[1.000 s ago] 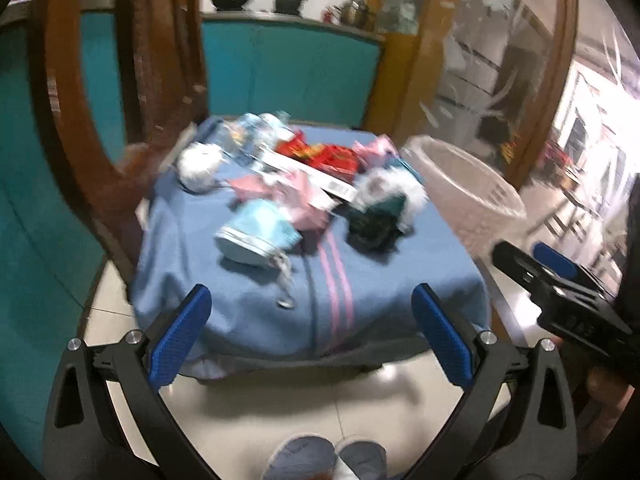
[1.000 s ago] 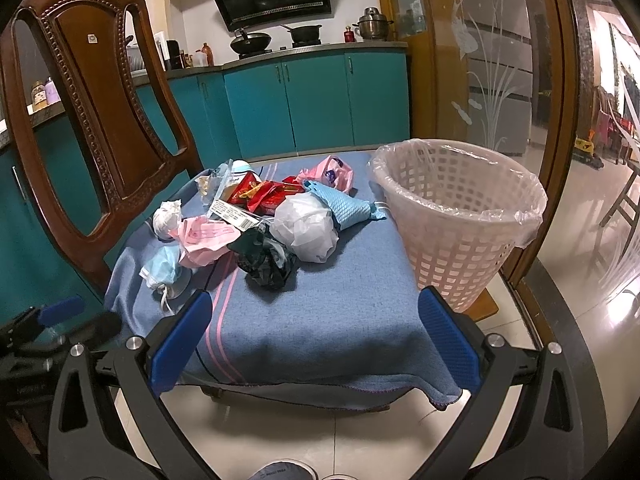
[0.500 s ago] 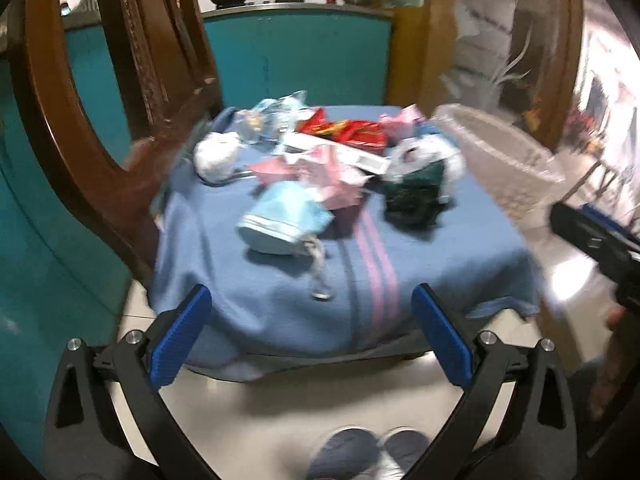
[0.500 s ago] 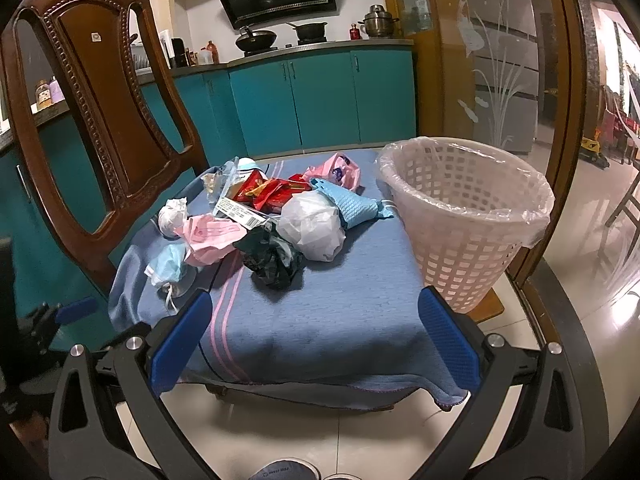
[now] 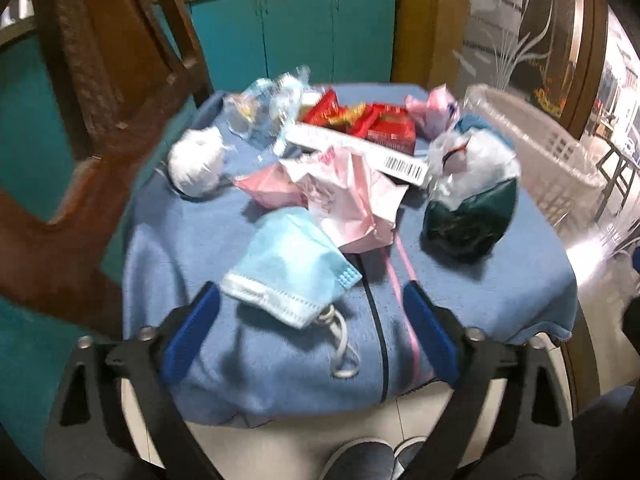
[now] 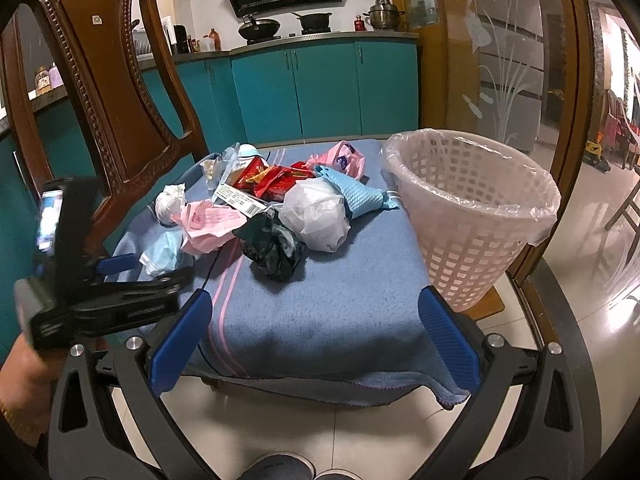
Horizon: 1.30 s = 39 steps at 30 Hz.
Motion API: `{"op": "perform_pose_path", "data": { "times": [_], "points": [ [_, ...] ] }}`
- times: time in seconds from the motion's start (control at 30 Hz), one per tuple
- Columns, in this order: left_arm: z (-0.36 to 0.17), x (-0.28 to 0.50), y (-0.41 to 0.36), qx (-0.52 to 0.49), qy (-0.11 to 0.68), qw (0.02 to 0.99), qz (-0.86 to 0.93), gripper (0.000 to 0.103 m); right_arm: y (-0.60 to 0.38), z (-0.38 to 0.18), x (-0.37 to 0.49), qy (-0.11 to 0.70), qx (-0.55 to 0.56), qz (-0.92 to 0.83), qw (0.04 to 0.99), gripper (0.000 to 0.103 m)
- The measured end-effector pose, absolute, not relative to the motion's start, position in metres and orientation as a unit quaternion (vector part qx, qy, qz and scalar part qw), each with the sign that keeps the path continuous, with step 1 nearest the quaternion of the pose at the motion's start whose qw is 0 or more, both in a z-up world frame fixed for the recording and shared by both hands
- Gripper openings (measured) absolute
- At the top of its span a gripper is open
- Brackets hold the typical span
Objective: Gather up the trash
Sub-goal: 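Grasp the blue face mask with left tool while right grasps green cloth, then drop the green cloth into the basket with right tool while left holds mask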
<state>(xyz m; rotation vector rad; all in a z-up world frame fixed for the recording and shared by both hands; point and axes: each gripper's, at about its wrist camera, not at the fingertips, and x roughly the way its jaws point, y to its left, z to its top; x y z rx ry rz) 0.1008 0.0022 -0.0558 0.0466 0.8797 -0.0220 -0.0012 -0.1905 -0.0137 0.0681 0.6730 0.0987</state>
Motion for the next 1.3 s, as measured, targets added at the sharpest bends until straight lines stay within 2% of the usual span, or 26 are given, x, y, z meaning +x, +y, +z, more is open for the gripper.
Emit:
{"op": "perform_pose_path", "data": {
  "times": [0.03,0.07,0.1,0.2,0.4,0.5,0.63,0.73,0.77,0.83,0.87,0.9,1.0,1.17,1.3],
  "points": [
    [-0.061,0.107,0.003,0.028,0.434,0.9,-0.004,0.068,-0.19,-0.014,-0.001,0.331,0.033,0.049,0.942,0.1],
    [-0.065,0.109,0.004,0.029,0.444,0.896,-0.004,0.031,-0.189,-0.014,-0.001,0.331,0.032,0.049,0.942,0.1],
    [-0.069,0.111,0.007,0.018,0.459,0.888,-0.012,0.011,-0.188,-0.015,0.0,0.331,0.03,0.049,0.942,0.1],
    [-0.056,0.099,0.016,-0.013,0.449,0.893,-0.031,0.011,-0.187,-0.015,0.002,0.334,0.029,0.051,0.941,0.1],
    [0.008,0.036,0.035,-0.049,0.325,0.943,-0.057,0.011,-0.181,-0.018,0.019,0.343,0.027,0.064,0.937,0.1],
    [0.023,0.023,0.043,-0.076,0.273,0.958,-0.041,0.011,-0.168,-0.02,0.034,0.347,0.003,0.078,0.934,0.1],
    [0.026,0.025,0.041,-0.076,0.262,0.962,-0.027,0.011,-0.155,-0.024,0.058,0.342,-0.019,0.087,0.935,0.1],
    [0.021,0.032,0.04,-0.095,0.295,0.95,-0.044,0.011,-0.142,-0.03,0.079,0.338,-0.055,0.088,0.936,0.091],
    [0.02,0.034,0.039,-0.093,0.304,0.947,-0.043,0.011,-0.138,-0.035,0.089,0.346,-0.06,0.096,0.932,0.083],
    [0.019,0.035,0.033,-0.081,0.31,0.946,-0.04,0.011,-0.133,-0.044,0.104,0.369,-0.058,0.113,0.921,0.061],
    [0.018,0.036,0.032,-0.077,0.311,0.947,-0.038,0.011,-0.131,-0.048,0.108,0.378,-0.056,0.12,0.916,0.036],
    [0.017,0.032,0.033,-0.075,0.312,0.946,-0.037,0.011,-0.13,-0.05,0.11,0.384,-0.057,0.124,0.913,0.027],
    [0.016,0.029,0.035,-0.073,0.314,0.946,-0.037,0.011,-0.136,-0.032,0.095,0.367,-0.026,0.145,0.919,0.023],
    [0.014,0.03,0.038,-0.078,0.322,0.943,-0.042,0.011,-0.153,-0.002,0.043,0.325,0.0,0.168,0.93,0.022],
    [0.01,0.035,0.029,-0.064,0.333,0.94,-0.041,0.012,-0.167,0.001,0.024,0.317,0.005,0.16,0.935,0.022]
  ]
}}
